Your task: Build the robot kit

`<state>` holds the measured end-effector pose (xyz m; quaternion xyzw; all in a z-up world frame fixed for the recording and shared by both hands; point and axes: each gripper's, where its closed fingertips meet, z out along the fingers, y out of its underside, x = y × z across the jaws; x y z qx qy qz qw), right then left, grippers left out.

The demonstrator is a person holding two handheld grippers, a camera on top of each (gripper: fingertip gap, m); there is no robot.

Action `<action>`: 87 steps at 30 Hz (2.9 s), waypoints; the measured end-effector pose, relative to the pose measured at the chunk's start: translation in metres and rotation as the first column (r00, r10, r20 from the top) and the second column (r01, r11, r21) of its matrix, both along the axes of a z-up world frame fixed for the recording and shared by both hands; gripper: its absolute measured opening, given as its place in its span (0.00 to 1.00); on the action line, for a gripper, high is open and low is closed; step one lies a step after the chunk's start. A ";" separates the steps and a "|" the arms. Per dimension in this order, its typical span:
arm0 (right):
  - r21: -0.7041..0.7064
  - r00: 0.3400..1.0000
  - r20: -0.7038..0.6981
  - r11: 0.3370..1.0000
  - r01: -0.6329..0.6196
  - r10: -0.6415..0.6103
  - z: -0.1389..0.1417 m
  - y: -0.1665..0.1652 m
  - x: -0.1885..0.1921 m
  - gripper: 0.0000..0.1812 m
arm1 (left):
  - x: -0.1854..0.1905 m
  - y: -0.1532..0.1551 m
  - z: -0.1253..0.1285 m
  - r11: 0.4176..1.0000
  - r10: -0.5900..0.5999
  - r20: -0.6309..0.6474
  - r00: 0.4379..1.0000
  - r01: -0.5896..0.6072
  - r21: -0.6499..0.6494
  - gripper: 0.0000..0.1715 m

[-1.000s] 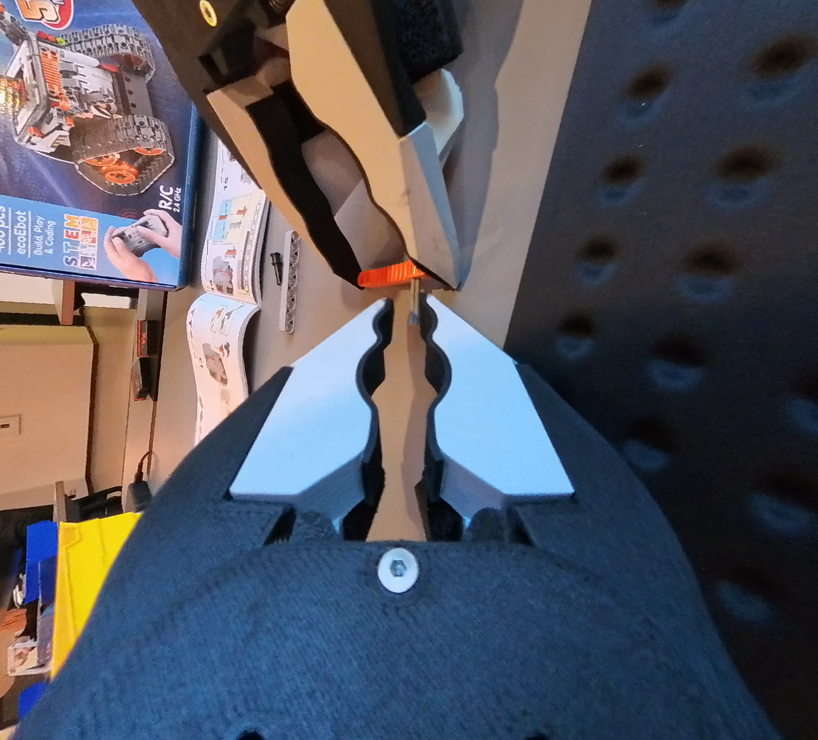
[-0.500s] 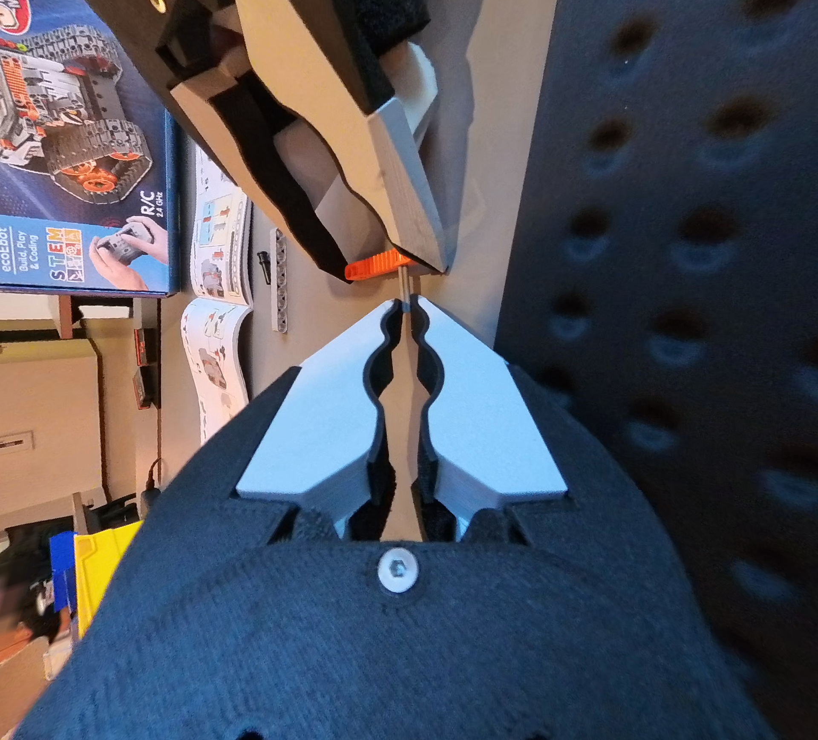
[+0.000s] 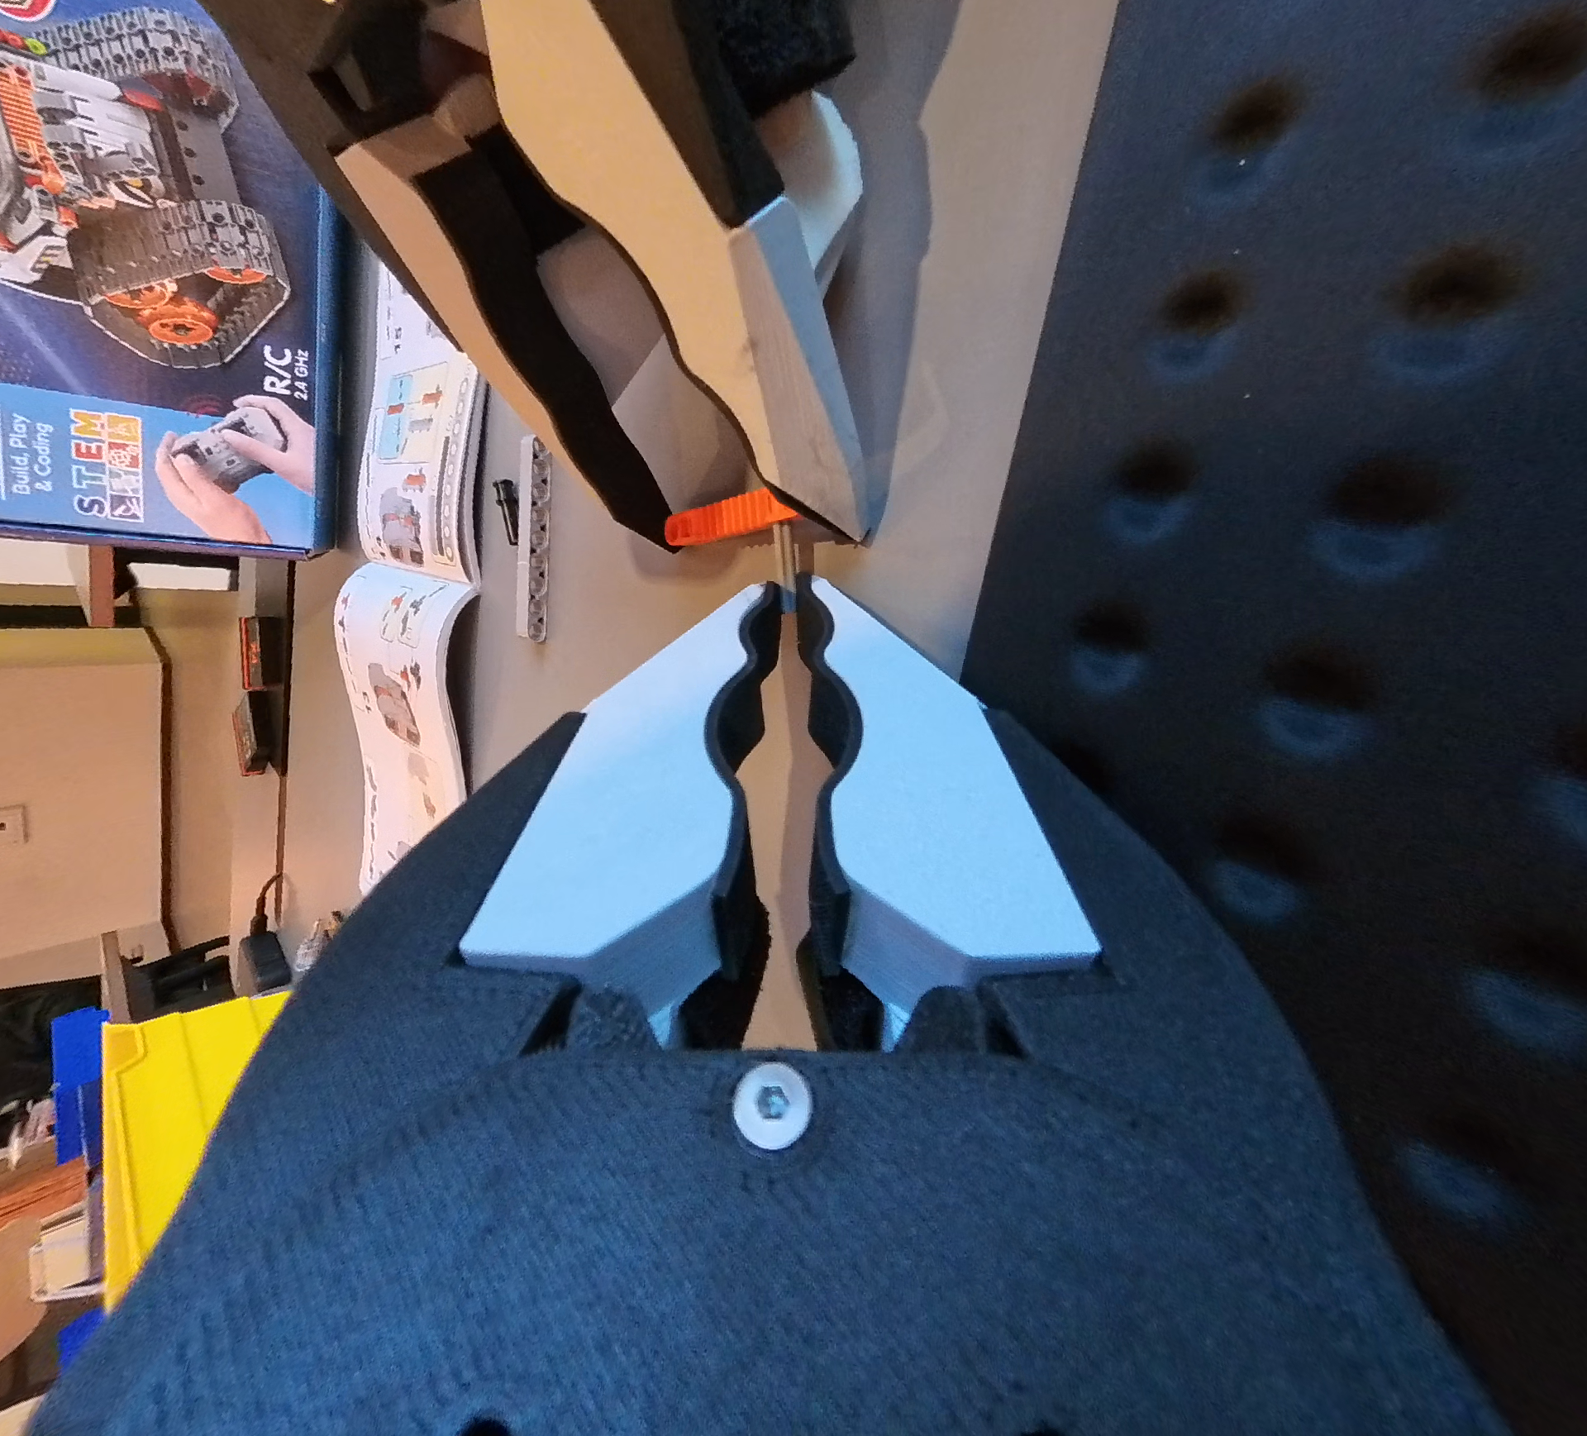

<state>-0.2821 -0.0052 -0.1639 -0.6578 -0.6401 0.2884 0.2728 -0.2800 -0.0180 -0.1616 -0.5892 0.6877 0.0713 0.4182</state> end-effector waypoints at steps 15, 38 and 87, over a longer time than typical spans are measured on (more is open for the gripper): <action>0.001 1.000 0.000 1.000 0.000 0.000 0.000 0.001 0.001 0.31 | 0.003 0.001 0.000 1.000 -0.008 -0.030 1.000 0.008 0.018 0.00; -0.007 0.996 -0.057 0.998 -0.064 0.063 0.001 -0.002 0.008 0.32 | 0.009 -0.002 0.001 0.995 -0.098 -0.007 0.995 0.098 0.024 0.00; -0.144 0.980 -0.189 0.986 -0.084 0.056 0.021 -0.011 0.012 0.06 | 0.004 0.002 0.008 0.999 -0.023 0.125 0.992 0.027 -0.031 0.00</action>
